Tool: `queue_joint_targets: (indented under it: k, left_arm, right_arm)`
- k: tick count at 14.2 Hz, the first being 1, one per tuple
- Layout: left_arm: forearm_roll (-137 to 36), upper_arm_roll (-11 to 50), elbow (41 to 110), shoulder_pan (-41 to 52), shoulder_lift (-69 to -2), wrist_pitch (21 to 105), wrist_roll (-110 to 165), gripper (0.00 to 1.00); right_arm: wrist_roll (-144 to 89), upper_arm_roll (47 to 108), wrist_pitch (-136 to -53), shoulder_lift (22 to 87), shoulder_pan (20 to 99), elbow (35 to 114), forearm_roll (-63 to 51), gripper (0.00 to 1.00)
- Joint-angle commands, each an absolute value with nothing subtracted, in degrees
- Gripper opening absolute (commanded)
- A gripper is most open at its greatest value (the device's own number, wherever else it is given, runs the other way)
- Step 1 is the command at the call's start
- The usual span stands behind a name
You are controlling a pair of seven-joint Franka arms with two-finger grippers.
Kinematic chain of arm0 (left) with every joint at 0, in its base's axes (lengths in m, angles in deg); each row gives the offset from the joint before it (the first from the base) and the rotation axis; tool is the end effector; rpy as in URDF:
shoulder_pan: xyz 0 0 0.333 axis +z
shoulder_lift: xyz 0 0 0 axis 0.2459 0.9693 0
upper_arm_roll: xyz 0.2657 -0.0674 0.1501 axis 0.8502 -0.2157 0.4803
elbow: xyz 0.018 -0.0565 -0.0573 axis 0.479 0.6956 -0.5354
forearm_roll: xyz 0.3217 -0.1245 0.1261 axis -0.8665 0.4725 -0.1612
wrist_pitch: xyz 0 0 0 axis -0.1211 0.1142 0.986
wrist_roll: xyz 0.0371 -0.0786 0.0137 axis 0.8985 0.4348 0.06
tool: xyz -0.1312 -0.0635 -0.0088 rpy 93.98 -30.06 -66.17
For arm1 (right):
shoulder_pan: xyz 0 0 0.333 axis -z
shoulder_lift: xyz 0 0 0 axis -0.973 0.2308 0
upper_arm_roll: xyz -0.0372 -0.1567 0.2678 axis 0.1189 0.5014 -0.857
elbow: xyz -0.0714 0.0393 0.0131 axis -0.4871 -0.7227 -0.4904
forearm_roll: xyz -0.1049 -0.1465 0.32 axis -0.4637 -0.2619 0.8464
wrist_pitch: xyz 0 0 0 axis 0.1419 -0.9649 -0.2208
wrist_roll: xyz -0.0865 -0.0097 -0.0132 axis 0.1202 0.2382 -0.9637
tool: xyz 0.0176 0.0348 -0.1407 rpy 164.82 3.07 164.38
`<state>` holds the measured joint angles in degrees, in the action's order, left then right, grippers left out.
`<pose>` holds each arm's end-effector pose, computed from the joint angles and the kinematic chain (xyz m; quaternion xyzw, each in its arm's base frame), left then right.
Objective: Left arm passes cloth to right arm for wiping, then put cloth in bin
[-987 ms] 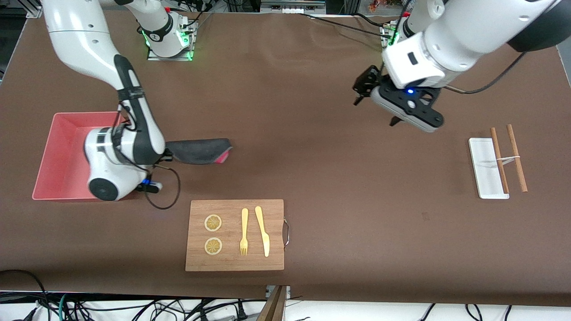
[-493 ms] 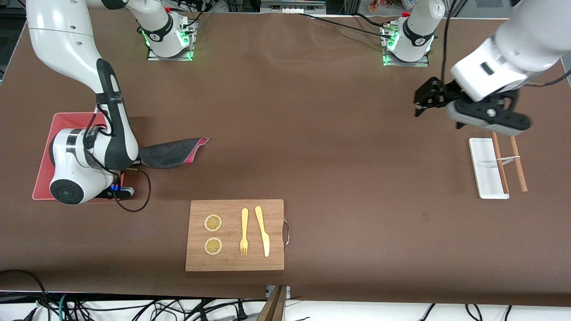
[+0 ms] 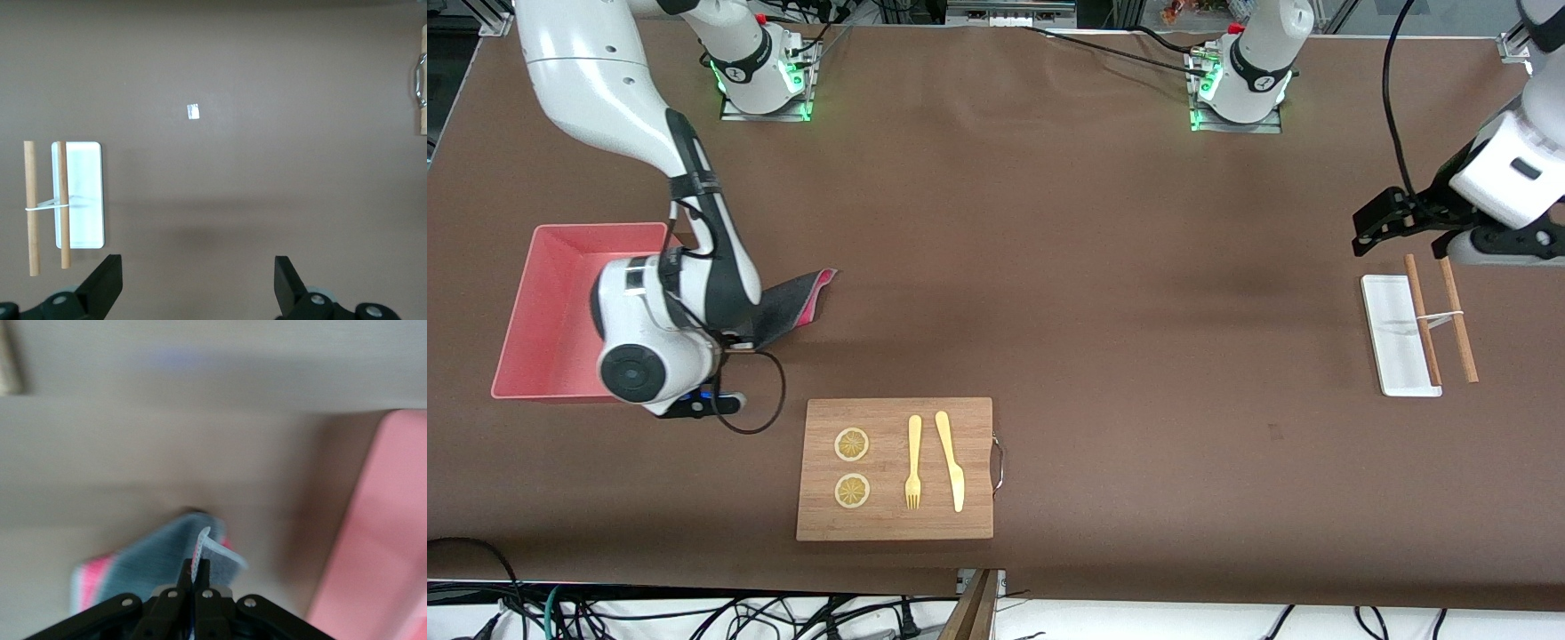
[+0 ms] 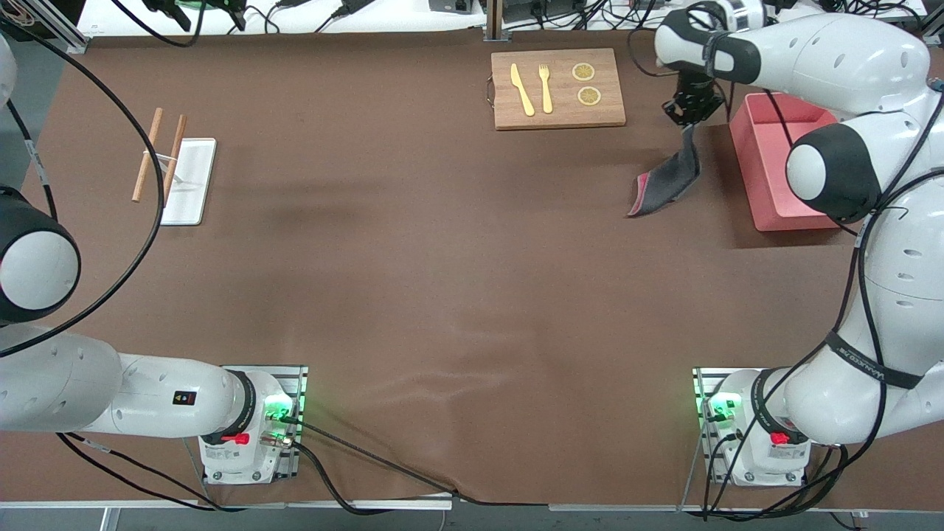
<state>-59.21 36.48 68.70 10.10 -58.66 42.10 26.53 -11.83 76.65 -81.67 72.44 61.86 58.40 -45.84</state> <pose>0.5497 -0.0514 0.5487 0.9999 0.0011 0.0124 0.0047 0.6301 0.1134 0.2143 0.9812 0.0119 -0.1720 0.0866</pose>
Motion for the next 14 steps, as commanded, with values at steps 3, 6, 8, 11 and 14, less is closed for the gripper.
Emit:
queue_joint_targets:
  k: [3, 6, 8, 11, 14]
  left_arm:
    - [-59.74, 36.92, 69.33, 8.87, -58.92, 42.68, 26.10, 1.00]
    - [-60.09, 36.66, 69.15, 8.87, -59.45, 40.05, 26.18, 1.00]
    - [-60.00, 35.69, 69.33, 8.87, -60.32, 38.73, 26.10, 1.00]
    - [-59.92, 35.08, 69.24, 8.52, -60.68, 36.88, 26.18, 1.00]
    - [-60.00, 34.11, 69.07, 8.96, -60.68, 36.87, 26.18, 1.00]
  right_arm:
    - [3.67, 70.89, -86.26, 74.26, 61.01, 57.15, -45.83, 0.00]
    - [10.09, 68.96, -91.00, 74.61, 59.96, 57.15, -40.74, 0.00]
    - [15.70, 66.94, -95.13, 74.79, 58.64, 57.06, -37.74, 0.00]
    - [25.46, 63.69, -101.37, 76.45, 56.45, 57.06, -37.56, 0.00]
    - [32.94, 62.71, -105.77, 77.69, 53.90, 56.97, -37.47, 0.00]
